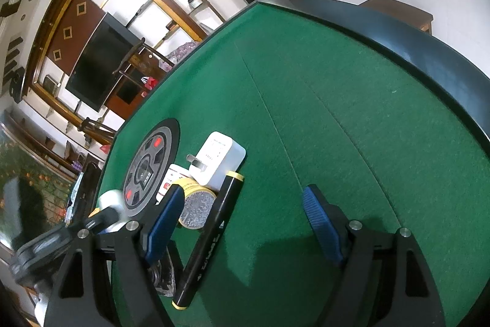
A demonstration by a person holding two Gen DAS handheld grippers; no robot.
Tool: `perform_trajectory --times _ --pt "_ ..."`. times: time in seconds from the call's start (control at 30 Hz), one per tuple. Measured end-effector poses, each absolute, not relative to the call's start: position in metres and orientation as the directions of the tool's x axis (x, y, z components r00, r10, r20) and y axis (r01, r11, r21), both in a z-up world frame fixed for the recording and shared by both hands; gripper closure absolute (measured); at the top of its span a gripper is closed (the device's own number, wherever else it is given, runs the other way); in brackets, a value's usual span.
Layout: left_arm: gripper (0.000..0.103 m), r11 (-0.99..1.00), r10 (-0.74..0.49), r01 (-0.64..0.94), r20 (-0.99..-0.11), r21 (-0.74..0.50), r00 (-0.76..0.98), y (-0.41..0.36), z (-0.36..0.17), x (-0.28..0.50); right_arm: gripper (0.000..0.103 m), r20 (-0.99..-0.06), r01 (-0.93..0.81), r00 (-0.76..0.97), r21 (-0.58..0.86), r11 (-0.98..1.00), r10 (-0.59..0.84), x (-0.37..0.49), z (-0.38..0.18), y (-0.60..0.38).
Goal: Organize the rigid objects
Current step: 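Grasp a white bottle with left while right moves to the yellow tape roll, then carry the bottle toward the tray with left while right grasps the yellow tape roll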
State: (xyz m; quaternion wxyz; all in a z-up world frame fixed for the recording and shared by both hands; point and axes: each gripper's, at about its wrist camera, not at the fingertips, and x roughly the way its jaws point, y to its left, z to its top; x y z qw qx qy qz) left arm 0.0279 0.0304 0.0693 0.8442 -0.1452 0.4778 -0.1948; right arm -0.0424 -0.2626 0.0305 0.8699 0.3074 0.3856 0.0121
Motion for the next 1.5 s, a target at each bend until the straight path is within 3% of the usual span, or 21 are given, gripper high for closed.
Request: perform_trajectory --times 0.27,0.4,0.53,0.7,0.83,0.93,1.0,1.27,1.5 --pt "0.063 0.837 -0.539 0.241 -0.663 -0.492 0.519 0.086 0.107 -0.044 0.024 -0.627 0.153 0.735 0.525 0.837 0.259 -0.05 0.047 -0.248" --pt "0.063 0.838 -0.53 0.239 -0.627 -0.491 0.57 0.113 0.122 -0.067 0.024 -0.651 0.062 0.696 0.475 0.878 0.303 -0.044 0.058 -0.216" --pt "0.063 0.845 -0.505 0.209 -0.606 -0.492 0.615 0.145 0.126 -0.087 0.024 -0.738 0.053 0.641 0.316 0.947 0.211 -0.025 0.058 -0.193" --pt "0.063 0.87 -0.443 0.149 -0.612 -0.469 0.656 0.182 0.121 -0.102 0.025 -0.774 0.023 0.623 0.166 0.986 0.116 -0.013 0.059 -0.174" --pt "0.063 0.889 -0.384 0.088 -0.628 -0.45 0.677 0.211 0.11 -0.11 0.031 -0.782 0.016 0.62 0.102 0.995 0.07 -0.008 0.058 -0.164" --pt "0.063 0.887 -0.354 0.03 -0.636 -0.461 0.686 0.236 0.098 -0.117 0.054 -0.804 0.007 0.594 0.038 0.999 0.027 -0.005 0.053 -0.154" --pt "0.063 0.883 -0.338 -0.001 -0.639 -0.469 0.691 0.248 0.094 -0.121 0.055 -0.803 0.005 0.596 0.008 1.0 0.003 -0.004 0.053 -0.149" --pt "0.063 0.897 -0.256 -0.09 -0.675 -0.433 0.692 0.288 0.077 -0.136 0.056 -0.773 0.013 0.633 0.068 0.998 0.045 -0.021 0.076 -0.149" --pt "0.063 0.921 -0.202 -0.146 -0.761 -0.362 0.616 0.298 0.052 -0.132 0.056 -0.735 -0.114 0.644 0.182 0.977 0.212 -0.055 0.115 -0.115"
